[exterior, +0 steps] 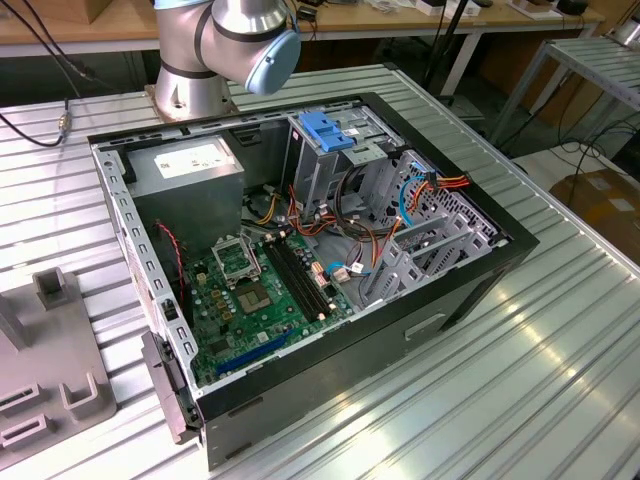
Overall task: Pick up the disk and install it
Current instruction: 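Pick up the disk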
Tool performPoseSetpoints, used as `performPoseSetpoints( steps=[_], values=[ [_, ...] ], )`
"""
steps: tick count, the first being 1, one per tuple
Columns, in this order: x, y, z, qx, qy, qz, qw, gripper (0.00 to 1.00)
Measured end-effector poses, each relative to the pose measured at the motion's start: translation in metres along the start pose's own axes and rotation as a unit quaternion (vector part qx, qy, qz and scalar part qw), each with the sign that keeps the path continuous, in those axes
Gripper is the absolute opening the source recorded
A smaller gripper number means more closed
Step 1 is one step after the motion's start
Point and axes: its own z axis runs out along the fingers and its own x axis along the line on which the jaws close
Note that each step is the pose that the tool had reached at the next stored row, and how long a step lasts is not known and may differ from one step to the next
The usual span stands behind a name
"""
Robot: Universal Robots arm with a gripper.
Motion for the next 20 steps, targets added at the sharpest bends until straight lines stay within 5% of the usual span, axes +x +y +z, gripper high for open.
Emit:
performPoseSetpoints(
  steps=[3,6,9,12,16,17,20],
  values=[
    [0.0000,0.0000,0.0001,-0.0007,0.0004,-0.030,0.99956,0.10],
    [0.0000,0.0000,0.0004,-0.0001,0.0027,-0.062,0.99808,0.17],
    [0.0000,-0.0001,0.0022,-0.0003,0.0030,-0.095,0.99546,0.36],
    [0.0001,-0.0001,0.0053,-0.0010,0.0036,-0.127,0.99186,0.48],
    [0.0003,-0.0001,0.0115,-0.0019,0.0040,-0.166,0.98615,0.48],
    [0.0005,0.0000,0.0134,-0.0020,0.0040,-0.171,0.98522,0.48],
    [0.0006,0.0000,0.0177,-0.0021,0.0041,-0.172,0.98503,0.48]
  ],
)
